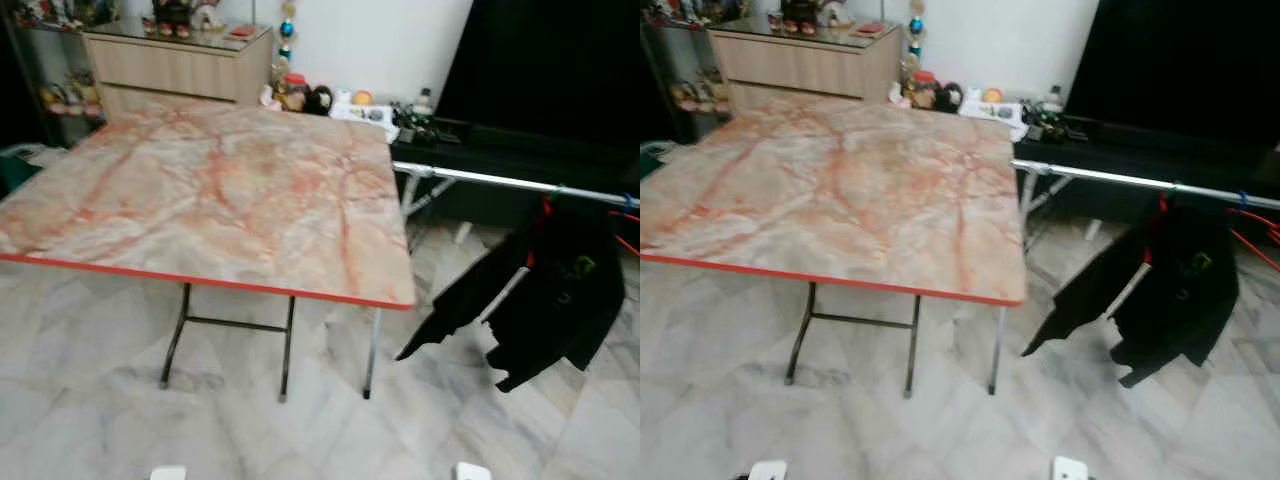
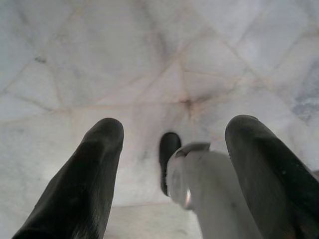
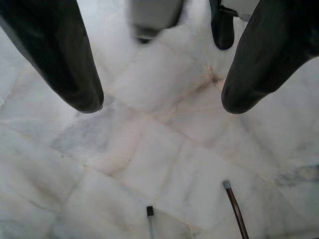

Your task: Hang hanger

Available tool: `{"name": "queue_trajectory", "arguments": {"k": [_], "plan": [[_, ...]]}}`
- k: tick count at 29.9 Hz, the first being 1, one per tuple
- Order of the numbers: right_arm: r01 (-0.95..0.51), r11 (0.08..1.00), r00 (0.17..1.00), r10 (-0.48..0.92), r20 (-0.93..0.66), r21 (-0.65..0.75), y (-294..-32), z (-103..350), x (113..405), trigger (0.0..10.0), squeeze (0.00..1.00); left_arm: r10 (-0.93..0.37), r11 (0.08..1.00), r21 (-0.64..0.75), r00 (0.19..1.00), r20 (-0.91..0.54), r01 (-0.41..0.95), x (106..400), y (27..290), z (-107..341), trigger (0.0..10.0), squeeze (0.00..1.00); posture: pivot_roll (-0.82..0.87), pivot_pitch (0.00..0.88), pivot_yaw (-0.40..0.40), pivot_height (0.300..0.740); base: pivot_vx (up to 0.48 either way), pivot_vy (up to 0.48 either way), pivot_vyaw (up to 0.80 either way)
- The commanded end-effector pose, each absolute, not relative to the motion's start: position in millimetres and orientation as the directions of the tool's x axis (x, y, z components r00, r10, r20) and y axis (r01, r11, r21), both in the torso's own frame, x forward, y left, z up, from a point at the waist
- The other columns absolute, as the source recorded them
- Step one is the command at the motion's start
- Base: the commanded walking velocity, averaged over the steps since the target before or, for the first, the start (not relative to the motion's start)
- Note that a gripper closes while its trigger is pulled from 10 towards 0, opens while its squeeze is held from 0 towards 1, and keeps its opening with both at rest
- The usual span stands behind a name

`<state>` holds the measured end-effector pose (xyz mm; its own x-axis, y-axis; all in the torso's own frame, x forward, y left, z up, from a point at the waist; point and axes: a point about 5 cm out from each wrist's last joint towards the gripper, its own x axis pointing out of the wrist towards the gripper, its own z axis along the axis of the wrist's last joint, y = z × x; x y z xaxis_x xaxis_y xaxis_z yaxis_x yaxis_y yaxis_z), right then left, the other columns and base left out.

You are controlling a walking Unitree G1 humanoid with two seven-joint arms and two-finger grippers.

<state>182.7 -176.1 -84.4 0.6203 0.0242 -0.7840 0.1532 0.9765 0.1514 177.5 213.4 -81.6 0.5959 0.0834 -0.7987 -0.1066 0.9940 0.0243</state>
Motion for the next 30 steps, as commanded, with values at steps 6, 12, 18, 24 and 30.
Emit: {"name": "queue_trajectory", "arguments": {"k": [6,12,18,24,30], "plan": [[0.156,0.98,0.611,0.001,-0.791,0.121,-185,-86,177,10.0,0.0,0.078,0.994,0.016,0.591,-0.803,-0.11,176,209,-83,10.0,0.0,0.14,0.0,-0.059,0.74,0.0,-0.48,0.0],[0.153,0.98,0.61,0.005,-0.792,0.124,-183,-87,176,10.0,0.0,0.089,0.991,0.015,0.586,-0.805,-0.13,172,215,-84,10.0,0.0,0.13,0.0,-0.055,0.74,0.0,-0.48,0.0],[0.157,0.98,0.613,0.004,-0.79,0.126,-183,-87,174,10.0,0.0,0.093,0.991,0.019,0.588,-0.803,-0.132,172,218,-83,10.0,0.0,0.13,0.0,-0.054,0.74,0.0,-0.48,0.0],[0.167,0.978,0.613,-0.003,-0.79,0.126,-185,-87,173,10.0,0.0,0.094,0.99,0.014,0.584,-0.806,-0.139,175,218,-82,10.0,0.0,0.13,0.0,-0.056,0.74,0.0,-0.342,0.0],[0.175,0.977,0.611,-0.014,-0.791,0.118,-189,-87,172,10.0,0.0,0.094,0.985,-0.01,0.588,-0.803,-0.172,176,215,-82,10.0,0.0,0.13,0.0,-0.061,0.74,0.0,0.0,0.0]]}}
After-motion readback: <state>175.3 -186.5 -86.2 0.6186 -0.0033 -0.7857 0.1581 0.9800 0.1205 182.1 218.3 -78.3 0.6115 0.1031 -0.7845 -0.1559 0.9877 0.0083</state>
